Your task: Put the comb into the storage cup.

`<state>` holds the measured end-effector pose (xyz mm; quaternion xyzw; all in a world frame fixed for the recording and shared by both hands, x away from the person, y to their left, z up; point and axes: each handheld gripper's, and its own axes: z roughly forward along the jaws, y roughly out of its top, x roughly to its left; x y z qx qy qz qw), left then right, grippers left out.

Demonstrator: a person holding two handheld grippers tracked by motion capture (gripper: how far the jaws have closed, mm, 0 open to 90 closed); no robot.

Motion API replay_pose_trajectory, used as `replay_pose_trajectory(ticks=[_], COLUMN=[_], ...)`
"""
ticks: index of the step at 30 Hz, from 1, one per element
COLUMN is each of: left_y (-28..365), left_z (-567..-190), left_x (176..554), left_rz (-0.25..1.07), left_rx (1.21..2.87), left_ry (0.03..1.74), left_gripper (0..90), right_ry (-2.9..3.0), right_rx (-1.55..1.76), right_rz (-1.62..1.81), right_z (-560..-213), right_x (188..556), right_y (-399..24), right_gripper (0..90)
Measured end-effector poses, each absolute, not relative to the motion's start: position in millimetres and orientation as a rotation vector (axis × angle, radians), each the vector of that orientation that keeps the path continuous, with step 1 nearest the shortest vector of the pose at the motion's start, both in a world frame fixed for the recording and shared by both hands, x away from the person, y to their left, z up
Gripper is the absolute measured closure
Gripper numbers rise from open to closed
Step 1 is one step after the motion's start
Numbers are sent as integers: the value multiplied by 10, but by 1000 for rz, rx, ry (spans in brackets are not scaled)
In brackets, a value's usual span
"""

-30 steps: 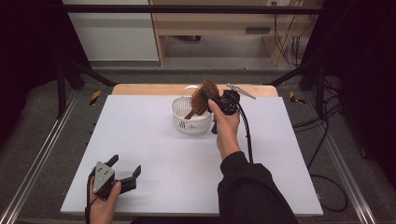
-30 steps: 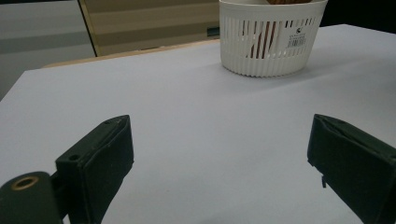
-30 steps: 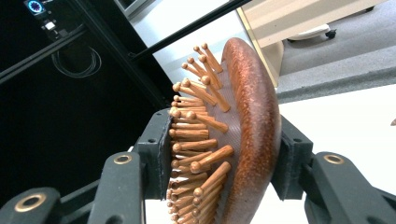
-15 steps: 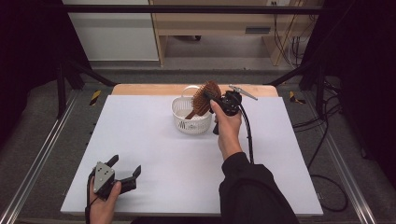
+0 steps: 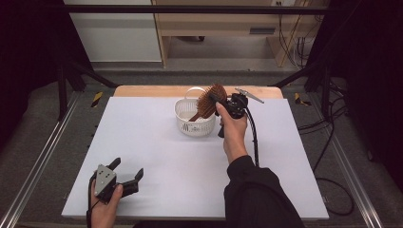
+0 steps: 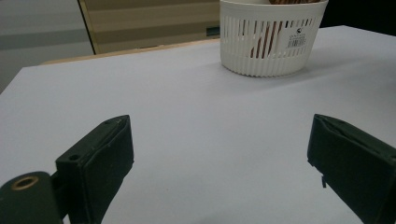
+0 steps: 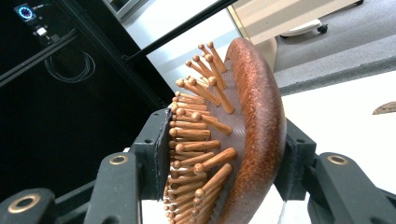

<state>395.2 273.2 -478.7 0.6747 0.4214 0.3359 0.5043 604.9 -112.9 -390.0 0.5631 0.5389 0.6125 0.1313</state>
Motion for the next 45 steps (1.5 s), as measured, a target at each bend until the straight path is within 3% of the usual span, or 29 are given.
replay_pose_trajectory(ticks=[45], left_y=[2759], left_z=[-4789], left_x=[3959], left_rz=[785], left_rx=[1613], left_ry=[1021], left_gripper=[72], right_ry=[1566], right_rx=[1659], right_rz=[1755], right_z=[-3992], right_x=[6059], right_y=[-1243], right_gripper=[434])
